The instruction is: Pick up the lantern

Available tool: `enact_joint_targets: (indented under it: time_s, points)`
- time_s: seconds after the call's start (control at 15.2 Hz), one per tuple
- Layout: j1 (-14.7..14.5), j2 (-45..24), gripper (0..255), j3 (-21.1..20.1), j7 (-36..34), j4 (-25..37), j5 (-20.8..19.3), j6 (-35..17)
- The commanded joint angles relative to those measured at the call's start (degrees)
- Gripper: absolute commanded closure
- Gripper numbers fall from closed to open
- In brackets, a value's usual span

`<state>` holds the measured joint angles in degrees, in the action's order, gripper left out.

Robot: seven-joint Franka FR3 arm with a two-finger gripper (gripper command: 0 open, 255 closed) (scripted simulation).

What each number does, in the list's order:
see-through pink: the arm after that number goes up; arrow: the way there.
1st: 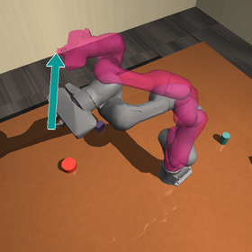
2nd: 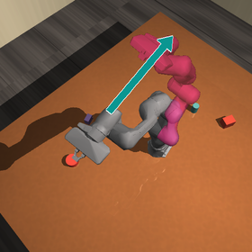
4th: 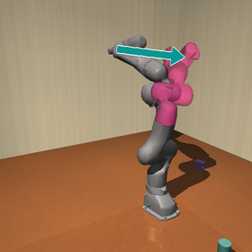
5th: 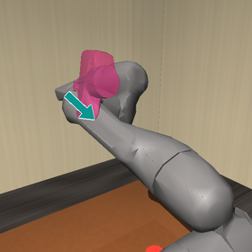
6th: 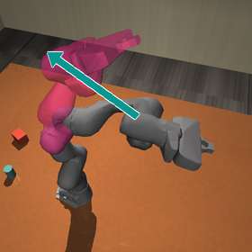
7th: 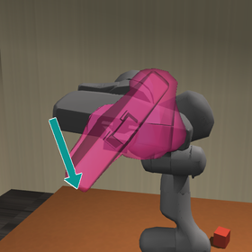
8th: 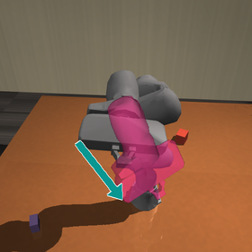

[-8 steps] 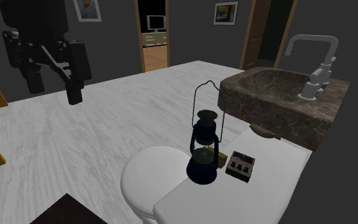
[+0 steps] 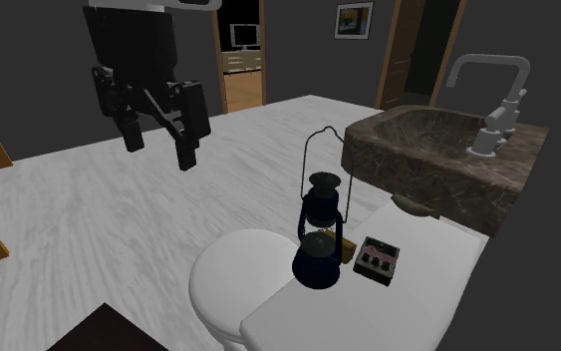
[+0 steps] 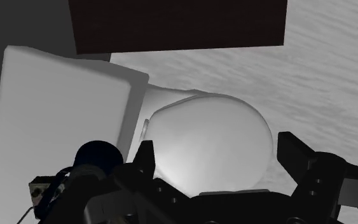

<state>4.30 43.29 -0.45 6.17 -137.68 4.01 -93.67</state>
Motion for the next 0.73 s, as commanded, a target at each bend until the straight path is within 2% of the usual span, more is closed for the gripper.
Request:
enact_joint_targets:
  time_s: [0.0,0.66]
  points:
    - [1.41,-1.61,0,1.25,-0.04,-0.12,-0.73,-4.06]
    - [7.25,-10.61,0,7.64,-0.35,0.9,-2.05,-22.98]
